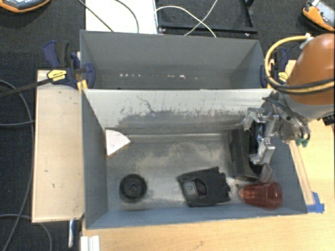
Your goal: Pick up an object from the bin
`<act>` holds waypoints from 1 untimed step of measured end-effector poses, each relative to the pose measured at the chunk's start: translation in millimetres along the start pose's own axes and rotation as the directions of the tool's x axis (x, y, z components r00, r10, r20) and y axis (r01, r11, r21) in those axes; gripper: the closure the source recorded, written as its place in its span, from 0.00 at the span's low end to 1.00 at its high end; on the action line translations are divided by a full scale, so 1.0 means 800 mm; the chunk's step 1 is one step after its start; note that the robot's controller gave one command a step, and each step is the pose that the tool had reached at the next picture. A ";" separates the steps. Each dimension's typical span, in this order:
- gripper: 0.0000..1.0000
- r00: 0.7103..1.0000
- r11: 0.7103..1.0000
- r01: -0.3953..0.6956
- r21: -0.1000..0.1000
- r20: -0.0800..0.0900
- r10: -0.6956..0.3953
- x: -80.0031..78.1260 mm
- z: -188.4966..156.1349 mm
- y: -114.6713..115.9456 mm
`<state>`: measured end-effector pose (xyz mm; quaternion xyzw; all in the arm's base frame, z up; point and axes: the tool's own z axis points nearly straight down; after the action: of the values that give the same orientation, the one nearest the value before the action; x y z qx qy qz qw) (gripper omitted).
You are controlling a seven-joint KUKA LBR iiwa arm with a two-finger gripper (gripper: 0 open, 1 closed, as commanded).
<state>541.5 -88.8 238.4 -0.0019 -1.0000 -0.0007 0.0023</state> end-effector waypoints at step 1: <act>0.00 1.000 1.000 0.005 0.002 0.009 -0.005 -0.002 -0.006 0.000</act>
Offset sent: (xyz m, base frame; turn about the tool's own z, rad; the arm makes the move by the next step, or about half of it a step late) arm -0.0273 0.0684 -0.1684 -0.2769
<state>543.0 -88.5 243.1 0.0004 -1.0000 0.0003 -0.0020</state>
